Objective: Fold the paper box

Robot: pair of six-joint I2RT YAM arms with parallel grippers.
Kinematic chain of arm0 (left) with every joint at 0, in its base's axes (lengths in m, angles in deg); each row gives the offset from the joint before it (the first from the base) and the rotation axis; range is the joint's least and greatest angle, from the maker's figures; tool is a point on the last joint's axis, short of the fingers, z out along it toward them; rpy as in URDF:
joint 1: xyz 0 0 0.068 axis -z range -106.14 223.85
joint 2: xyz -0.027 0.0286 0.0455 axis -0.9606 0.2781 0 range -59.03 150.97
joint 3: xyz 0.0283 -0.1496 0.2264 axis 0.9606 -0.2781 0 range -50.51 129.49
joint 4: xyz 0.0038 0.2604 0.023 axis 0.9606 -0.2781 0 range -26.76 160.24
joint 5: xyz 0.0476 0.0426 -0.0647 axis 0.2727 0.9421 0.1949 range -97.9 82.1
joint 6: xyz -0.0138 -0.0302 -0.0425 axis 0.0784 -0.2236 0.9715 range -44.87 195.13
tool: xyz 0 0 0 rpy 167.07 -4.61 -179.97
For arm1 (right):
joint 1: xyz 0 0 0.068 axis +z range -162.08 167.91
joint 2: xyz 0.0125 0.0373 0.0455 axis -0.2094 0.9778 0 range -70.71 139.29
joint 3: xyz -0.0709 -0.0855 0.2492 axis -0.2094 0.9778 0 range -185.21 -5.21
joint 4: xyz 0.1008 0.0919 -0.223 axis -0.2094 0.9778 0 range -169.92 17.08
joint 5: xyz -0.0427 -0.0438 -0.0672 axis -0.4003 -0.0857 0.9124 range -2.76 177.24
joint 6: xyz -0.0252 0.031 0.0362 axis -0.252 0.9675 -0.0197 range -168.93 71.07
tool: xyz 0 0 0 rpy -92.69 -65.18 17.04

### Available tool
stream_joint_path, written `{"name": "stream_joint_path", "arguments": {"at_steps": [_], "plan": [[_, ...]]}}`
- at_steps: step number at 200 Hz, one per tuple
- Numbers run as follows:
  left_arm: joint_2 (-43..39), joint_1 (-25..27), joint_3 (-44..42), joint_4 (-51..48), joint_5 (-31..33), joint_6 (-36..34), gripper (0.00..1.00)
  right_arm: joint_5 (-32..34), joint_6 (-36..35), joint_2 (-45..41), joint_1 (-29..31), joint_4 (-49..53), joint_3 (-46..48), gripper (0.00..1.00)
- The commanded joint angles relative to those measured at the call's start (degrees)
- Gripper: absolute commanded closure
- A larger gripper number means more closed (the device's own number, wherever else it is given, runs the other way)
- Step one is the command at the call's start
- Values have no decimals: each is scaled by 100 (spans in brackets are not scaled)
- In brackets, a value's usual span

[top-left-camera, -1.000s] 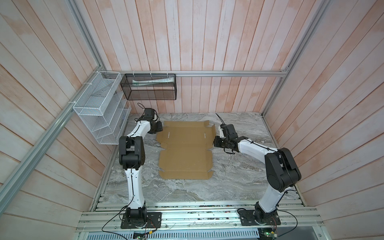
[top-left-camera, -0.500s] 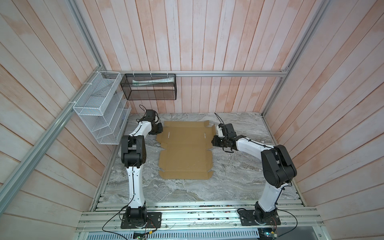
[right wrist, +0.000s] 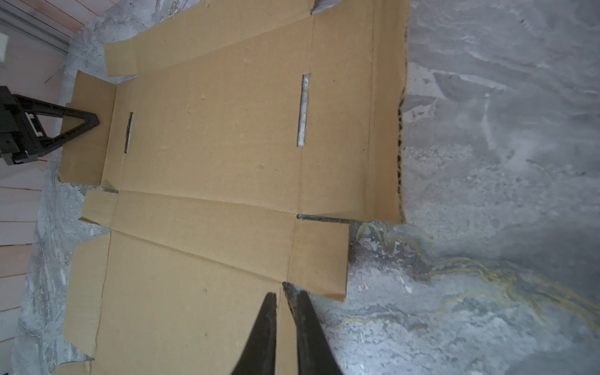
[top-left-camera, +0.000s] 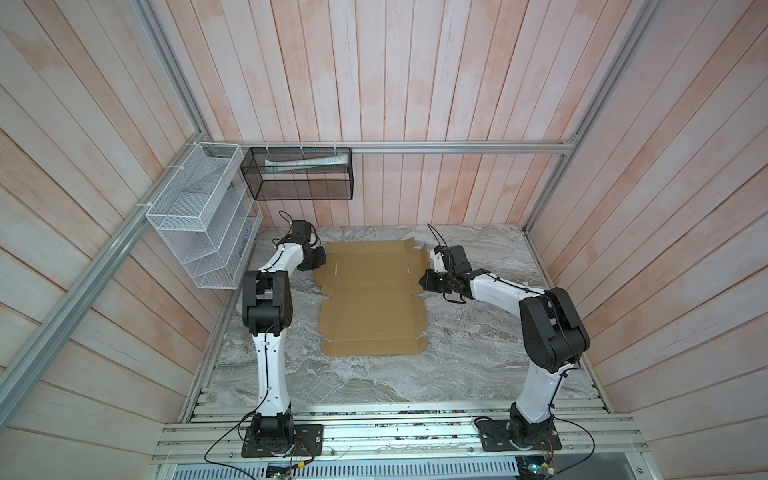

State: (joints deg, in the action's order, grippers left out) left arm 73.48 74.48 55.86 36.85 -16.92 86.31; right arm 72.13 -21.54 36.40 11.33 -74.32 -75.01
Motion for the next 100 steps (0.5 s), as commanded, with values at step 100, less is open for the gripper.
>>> {"name": "stream_joint_path", "arguments": {"at_steps": [100], "plan": [[-2152,-44,-2643,2476,-506,825,100,-430,1332,-190,371,-102,-284,60]]}}
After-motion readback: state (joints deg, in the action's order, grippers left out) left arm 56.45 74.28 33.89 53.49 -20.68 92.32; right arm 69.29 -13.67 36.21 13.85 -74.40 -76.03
